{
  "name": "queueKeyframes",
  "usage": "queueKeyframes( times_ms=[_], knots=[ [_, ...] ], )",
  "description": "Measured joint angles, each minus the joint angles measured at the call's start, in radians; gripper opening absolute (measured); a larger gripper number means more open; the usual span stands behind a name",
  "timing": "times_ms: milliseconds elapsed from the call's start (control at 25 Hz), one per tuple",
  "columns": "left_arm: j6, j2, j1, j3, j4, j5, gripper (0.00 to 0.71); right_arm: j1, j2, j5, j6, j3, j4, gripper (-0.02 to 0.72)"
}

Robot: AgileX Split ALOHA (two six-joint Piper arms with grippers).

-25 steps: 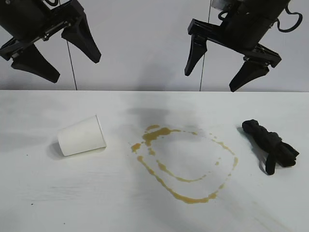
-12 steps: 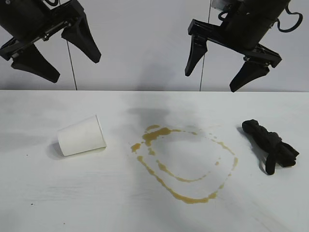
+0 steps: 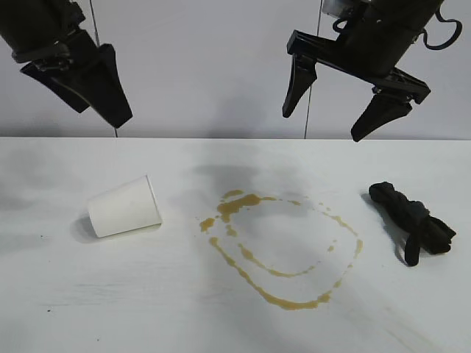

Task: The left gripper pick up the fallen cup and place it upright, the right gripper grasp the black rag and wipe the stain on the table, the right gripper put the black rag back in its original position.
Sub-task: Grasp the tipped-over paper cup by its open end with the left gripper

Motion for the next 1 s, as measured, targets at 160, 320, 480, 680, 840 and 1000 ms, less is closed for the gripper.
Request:
queueKeyframes(
  times_ms=[160,320,480,680,840,1000],
  knots=[
    [-0.025,0.067,-0.09,0.0,0.109,-0.066,0.694,0.0,0.0,0.001,0.0,0.0,-0.001,0.661],
    [-0.023,0.138,-0.153,0.0,0.204,-0.122,0.694,0.0,0.0,0.004,-0.001,0.0,-0.001,0.661],
    [-0.022,0.175,-0.159,0.0,0.225,-0.141,0.694,0.0,0.0,0.016,-0.004,0.0,-0.001,0.661],
    [-0.021,0.204,-0.158,0.0,0.238,-0.19,0.694,0.0,0.0,0.018,-0.009,0.0,-0.001,0.661],
    [-0.021,0.24,-0.15,0.0,0.252,-0.204,0.694,0.0,0.0,0.019,-0.011,0.0,-0.001,0.661],
    [-0.021,0.27,-0.116,0.0,0.262,-0.218,0.694,0.0,0.0,0.022,-0.015,0.0,-0.002,0.661]
  ],
)
